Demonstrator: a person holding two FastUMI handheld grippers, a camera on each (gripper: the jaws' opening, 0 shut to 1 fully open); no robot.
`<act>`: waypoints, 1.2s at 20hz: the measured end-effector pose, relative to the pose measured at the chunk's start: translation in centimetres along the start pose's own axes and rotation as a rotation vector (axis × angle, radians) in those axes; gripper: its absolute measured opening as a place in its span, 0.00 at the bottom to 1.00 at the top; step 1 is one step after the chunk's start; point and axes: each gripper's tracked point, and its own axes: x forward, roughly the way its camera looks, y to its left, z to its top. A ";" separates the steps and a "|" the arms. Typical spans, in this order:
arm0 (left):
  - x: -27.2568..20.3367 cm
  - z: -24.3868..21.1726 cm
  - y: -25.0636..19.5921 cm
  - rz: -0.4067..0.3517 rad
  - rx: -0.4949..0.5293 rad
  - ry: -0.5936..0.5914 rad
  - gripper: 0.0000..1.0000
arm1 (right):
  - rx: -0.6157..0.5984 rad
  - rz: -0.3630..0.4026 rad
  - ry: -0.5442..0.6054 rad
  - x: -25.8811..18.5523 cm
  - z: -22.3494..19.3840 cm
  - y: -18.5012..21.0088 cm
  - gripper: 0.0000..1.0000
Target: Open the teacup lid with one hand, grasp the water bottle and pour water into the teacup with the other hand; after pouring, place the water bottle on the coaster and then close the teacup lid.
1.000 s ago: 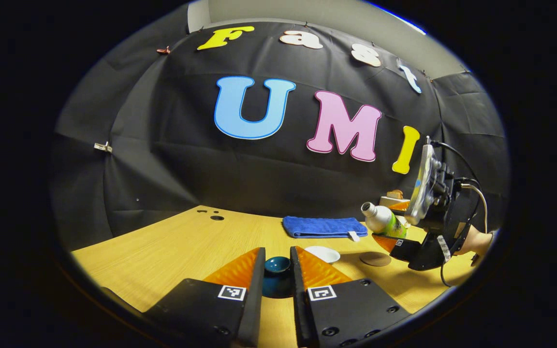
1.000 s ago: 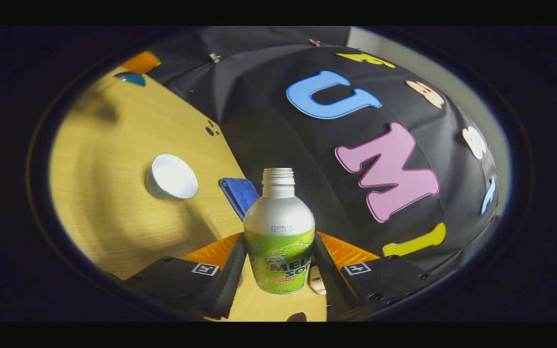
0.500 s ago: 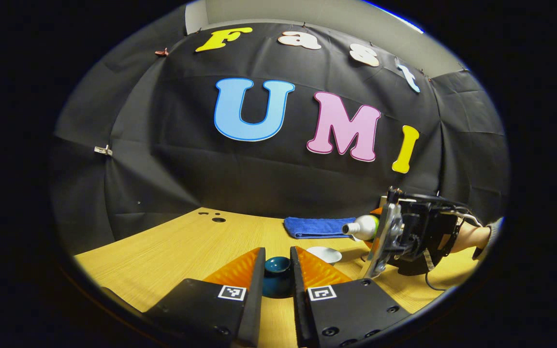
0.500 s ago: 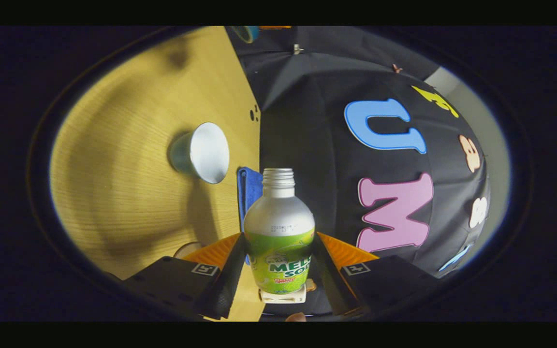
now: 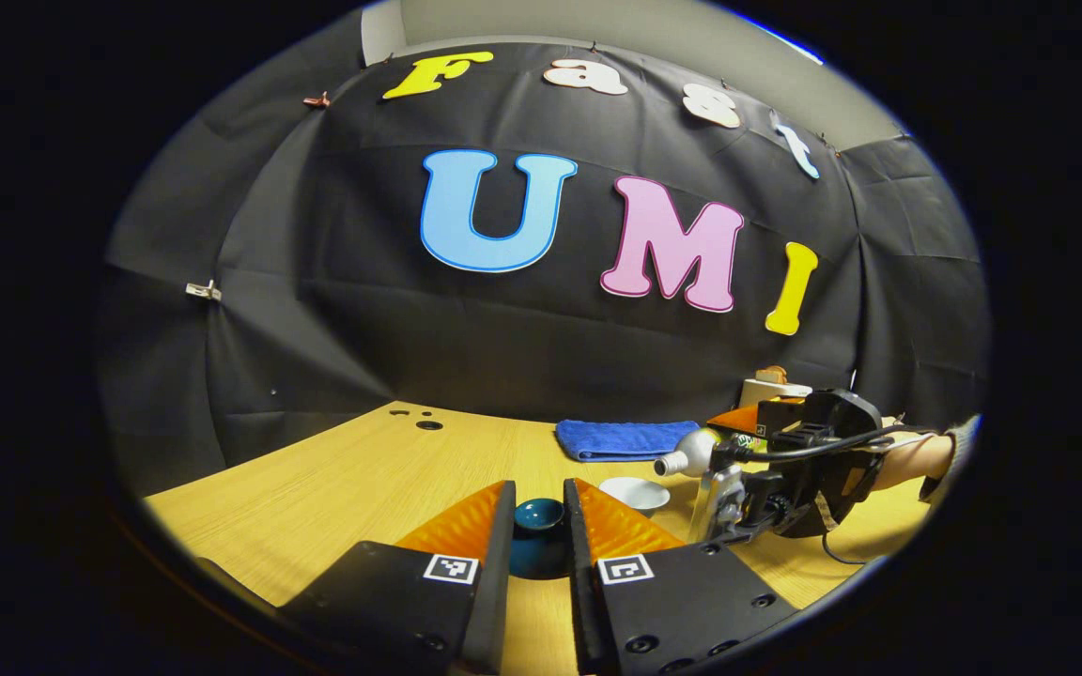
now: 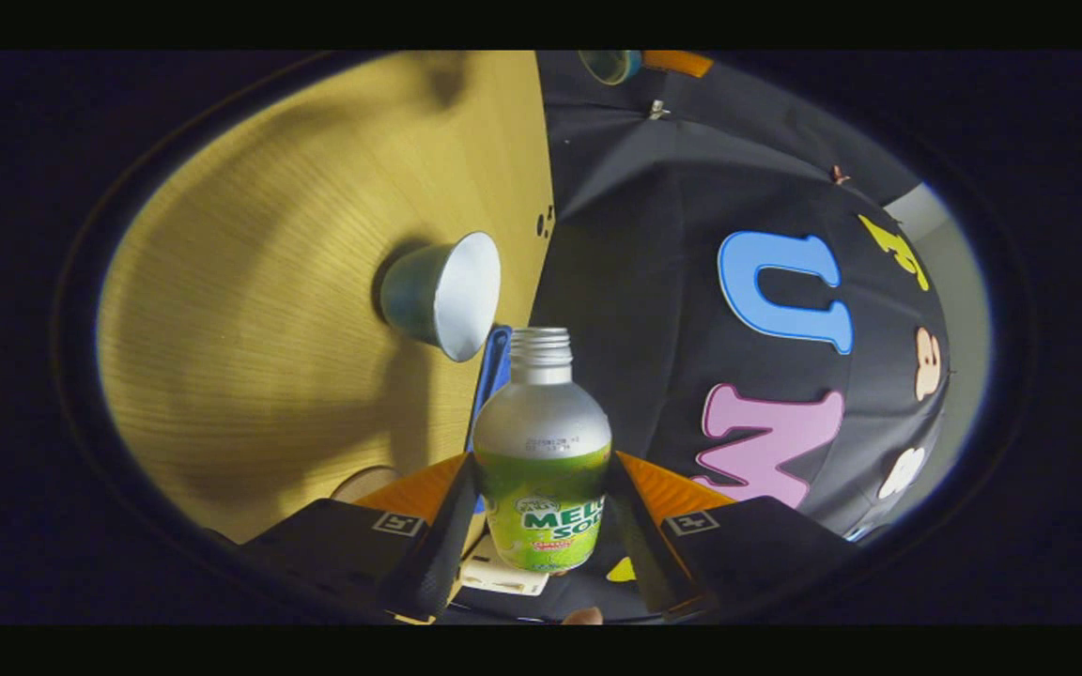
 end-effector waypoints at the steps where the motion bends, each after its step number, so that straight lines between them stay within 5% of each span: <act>1: 0.0 -0.1 0.0 0.000 0.001 0.001 0.32 | -0.021 0.001 0.002 0.1 -0.1 0.0 0.80; 24: 0.0 -0.2 0.4 0.001 -0.013 0.017 0.32 | -0.295 -0.016 -0.028 1.4 0.0 -1.4 0.77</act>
